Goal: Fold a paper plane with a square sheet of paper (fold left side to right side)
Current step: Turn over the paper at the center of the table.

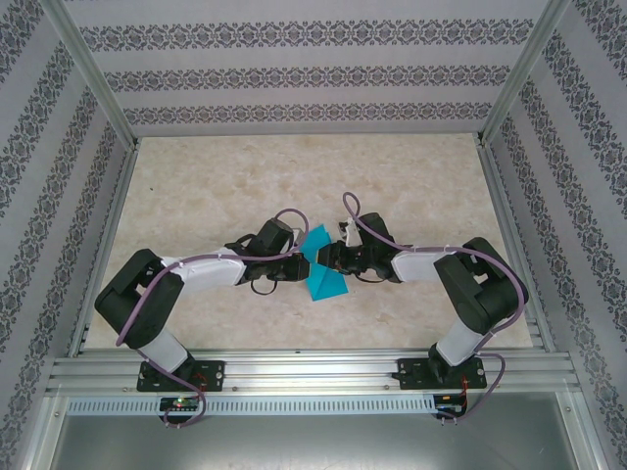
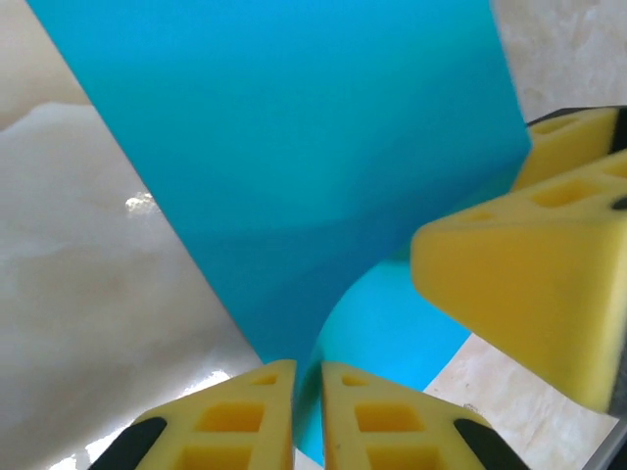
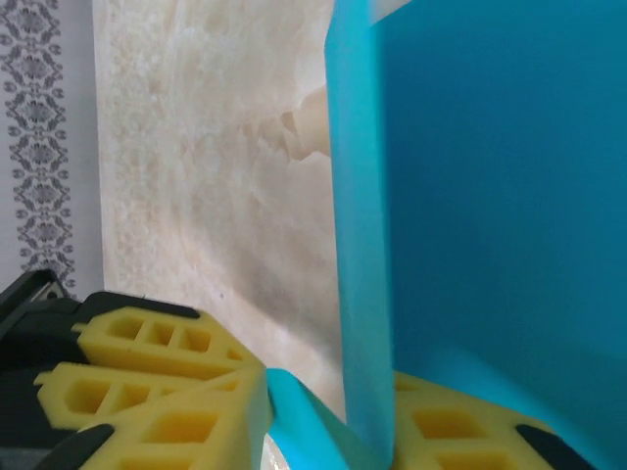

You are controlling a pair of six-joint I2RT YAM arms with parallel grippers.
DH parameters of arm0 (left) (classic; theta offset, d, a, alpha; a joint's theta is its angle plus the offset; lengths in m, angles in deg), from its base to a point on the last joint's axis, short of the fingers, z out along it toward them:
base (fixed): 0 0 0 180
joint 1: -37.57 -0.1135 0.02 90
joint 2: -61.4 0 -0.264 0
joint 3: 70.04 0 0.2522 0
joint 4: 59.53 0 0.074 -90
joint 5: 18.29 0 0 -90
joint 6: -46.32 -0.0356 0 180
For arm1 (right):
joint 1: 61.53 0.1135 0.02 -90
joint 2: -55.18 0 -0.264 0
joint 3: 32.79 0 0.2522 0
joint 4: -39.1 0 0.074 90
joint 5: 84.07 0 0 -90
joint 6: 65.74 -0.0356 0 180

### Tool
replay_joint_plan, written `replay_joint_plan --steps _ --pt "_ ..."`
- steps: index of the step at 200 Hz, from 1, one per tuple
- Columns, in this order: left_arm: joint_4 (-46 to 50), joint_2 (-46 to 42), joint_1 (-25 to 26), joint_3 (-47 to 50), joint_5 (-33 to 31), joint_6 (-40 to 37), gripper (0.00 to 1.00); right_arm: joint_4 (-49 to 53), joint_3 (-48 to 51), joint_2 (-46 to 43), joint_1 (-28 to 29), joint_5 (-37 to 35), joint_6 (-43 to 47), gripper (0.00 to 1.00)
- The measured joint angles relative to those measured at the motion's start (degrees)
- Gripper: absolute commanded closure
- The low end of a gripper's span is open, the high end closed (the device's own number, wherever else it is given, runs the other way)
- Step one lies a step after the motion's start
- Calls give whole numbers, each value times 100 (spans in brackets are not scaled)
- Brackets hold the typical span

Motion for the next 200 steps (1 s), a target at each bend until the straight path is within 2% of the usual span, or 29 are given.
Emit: replay_joint_plan --steps 31,60,94,141,200 --pt "-107 33 -116 79 20 63 63 4 -26 79 0 22 7 93" --pt "-216 -264 -199 385 33 166 34 33 -26 59 -13 20 22 99" --pt "-337 -1287 -350 885 -37 356 0 138 -2 -461 -190 50 22 100" --pt "-1154 -2490 -483 1609 11 1115 0 -55 44 -1471 -807 350 -190 100" --pt "-2680 -2691 -487 1720 754 2129 2 -420 -42 -2039 -859 756 -776 99"
